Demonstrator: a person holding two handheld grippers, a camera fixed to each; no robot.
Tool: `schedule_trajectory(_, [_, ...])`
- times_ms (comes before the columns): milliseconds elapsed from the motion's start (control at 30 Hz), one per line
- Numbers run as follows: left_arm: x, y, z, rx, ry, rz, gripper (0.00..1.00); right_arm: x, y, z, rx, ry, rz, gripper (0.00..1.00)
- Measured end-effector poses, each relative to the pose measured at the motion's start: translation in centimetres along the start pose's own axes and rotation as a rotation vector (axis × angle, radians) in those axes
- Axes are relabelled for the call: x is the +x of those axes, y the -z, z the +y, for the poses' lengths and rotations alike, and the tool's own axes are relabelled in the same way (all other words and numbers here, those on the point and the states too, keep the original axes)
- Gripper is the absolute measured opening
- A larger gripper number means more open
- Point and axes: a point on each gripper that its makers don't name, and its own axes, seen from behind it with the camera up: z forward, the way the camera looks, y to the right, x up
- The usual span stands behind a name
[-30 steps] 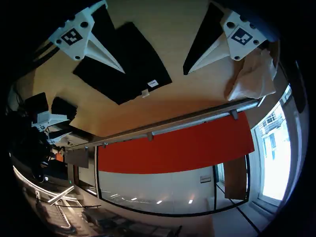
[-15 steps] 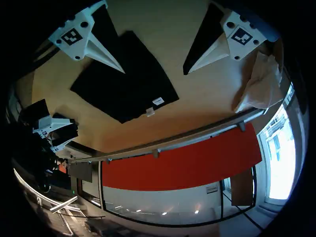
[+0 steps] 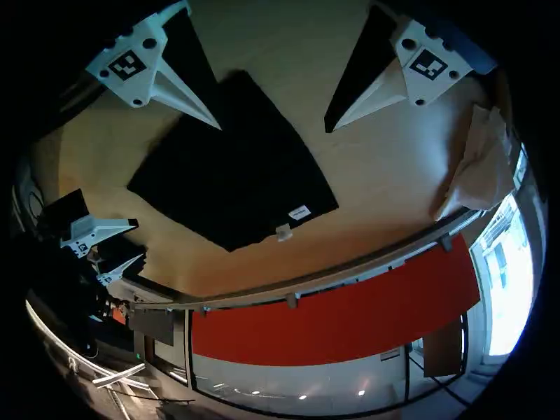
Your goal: Fold towel
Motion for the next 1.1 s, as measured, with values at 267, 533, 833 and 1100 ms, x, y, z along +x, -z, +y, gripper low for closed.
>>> schedule_trajectory(267, [-1.7,-1.0,1.0,-0.030,-0.013,-0.043,0.98,-2.3,-0.7,-0.6,0.017,-0.001,-0.043,1.00])
schedule_trajectory(533, [-3.5,-1.8,1.5,-0.037,-0.027,-0.099,0.98,-4.5,-1.2,-1.3,0.042,0.001,-0.088,1.00])
schedule_trajectory(833, [-5.1,-2.2,3.2,-0.086,-0.019,-0.157,0.98,-6.7,-1.1,-1.6,0.061,0.003,-0.138,1.00])
schedule_trajectory(1100, [-6.4,-2.4,3.9,-0.104,-0.021,-0.202,0.98,-8.2,-1.0,-1.8,0.079,0.006,-0.171,0.99])
